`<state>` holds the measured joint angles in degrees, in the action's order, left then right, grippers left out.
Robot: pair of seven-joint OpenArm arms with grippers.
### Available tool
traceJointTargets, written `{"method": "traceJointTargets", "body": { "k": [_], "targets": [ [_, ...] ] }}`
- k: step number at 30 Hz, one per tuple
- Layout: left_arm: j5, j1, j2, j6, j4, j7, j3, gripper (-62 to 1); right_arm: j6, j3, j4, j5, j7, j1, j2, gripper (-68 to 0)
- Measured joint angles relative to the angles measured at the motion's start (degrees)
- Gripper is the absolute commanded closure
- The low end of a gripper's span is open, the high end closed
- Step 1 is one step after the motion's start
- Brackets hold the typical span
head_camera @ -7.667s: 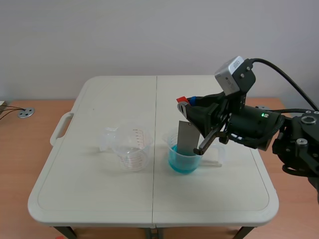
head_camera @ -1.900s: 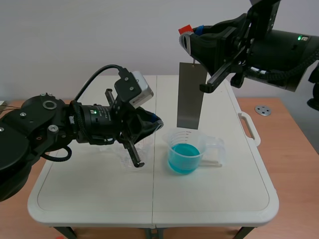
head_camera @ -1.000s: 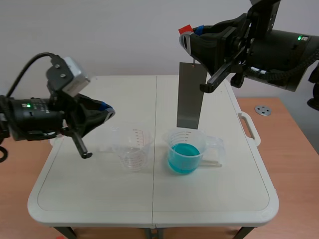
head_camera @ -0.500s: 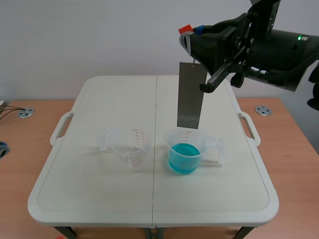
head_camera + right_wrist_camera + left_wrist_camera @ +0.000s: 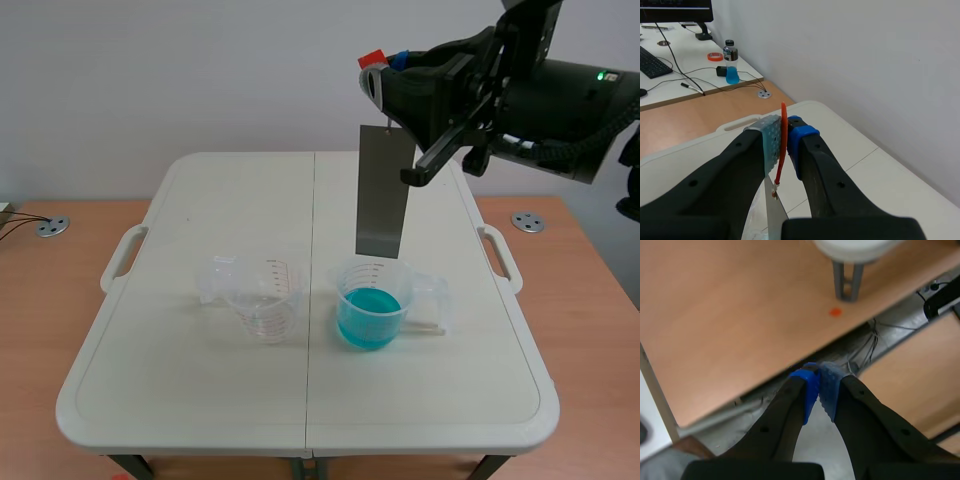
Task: Hold the metal plate by the orange handle, dip it into the blue solution, take it out and point at it, then put the plate back in the beaker on the left.
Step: 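Put the plate into the left beaker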
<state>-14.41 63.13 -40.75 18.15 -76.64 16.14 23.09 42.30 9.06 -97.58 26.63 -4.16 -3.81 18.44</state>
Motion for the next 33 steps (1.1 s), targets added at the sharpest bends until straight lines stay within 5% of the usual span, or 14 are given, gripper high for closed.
{"method": "traceJointTargets", "body": {
  "k": [16, 33],
  "targets": [
    [3.6, -1.7, 6.3, 0.1, 11.5, 0.2, -17.2, -1.9, 0.0, 3.9, 0.0, 0.0, -1.8, -4.8, -1.1, -1.1],
    [3.5, -8.7, 10.4, 0.3, 14.8, -7.8, -29.5, -1.9, 0.0, 10.0, 0.0, -0.2, -7.1, -7.1, -9.7, -1.1]
  ]
}}
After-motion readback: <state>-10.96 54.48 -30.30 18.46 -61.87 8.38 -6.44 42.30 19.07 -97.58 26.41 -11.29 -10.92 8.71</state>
